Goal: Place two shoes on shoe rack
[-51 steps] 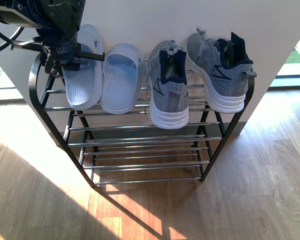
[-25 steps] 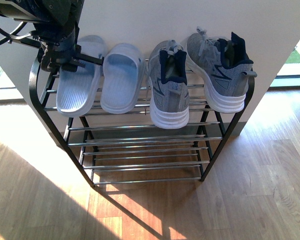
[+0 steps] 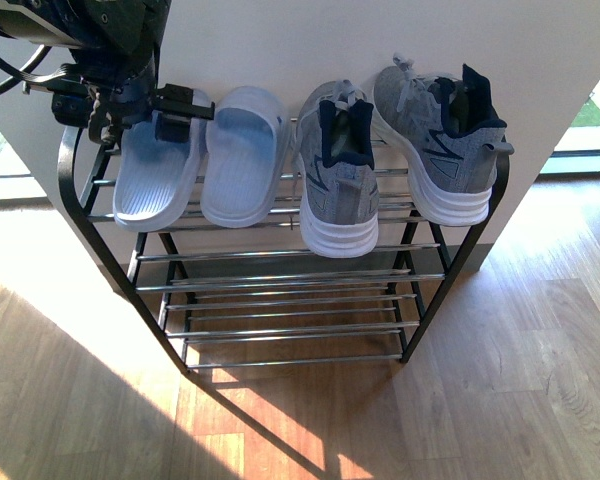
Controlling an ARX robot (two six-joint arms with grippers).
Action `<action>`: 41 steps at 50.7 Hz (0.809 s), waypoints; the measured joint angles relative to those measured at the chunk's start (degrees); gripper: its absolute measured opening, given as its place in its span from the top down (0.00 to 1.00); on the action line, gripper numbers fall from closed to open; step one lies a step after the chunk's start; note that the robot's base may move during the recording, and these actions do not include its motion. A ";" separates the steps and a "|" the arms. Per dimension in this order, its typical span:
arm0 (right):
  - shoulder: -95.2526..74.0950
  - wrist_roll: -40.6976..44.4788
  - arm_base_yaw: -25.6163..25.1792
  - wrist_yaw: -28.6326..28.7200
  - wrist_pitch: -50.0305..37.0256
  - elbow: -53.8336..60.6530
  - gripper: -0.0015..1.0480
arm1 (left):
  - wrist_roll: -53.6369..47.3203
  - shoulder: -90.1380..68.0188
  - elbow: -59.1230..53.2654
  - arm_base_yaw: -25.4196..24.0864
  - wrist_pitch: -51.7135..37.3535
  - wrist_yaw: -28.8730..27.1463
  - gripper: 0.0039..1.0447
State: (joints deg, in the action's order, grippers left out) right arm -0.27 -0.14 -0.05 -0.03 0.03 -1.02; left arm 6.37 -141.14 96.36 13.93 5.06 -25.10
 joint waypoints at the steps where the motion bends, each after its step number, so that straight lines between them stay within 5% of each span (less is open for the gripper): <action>1: 0.00 0.00 0.00 -0.02 0.00 0.00 0.09 | 0.48 0.96 -1.07 0.24 -0.79 -0.24 0.37; 9: 0.00 0.00 0.00 -0.02 0.00 0.00 0.09 | 1.51 9.62 -8.70 2.40 -6.78 -0.26 0.07; 25: 0.00 0.00 0.00 -0.02 0.00 0.00 0.09 | 4.02 36.15 -35.30 5.79 -20.20 -7.32 0.09; 32: 0.00 0.00 0.00 0.00 0.00 0.00 0.09 | 9.14 49.22 -46.16 6.58 -20.83 -6.71 0.09; 41: 0.00 0.00 0.00 -0.02 0.00 0.00 0.09 | 13.68 65.35 -54.77 10.34 -18.08 -14.71 0.09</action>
State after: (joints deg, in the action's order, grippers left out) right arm -0.27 -0.14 -0.05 -0.05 0.03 -1.02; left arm 20.05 -75.79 41.58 24.27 -13.02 -39.81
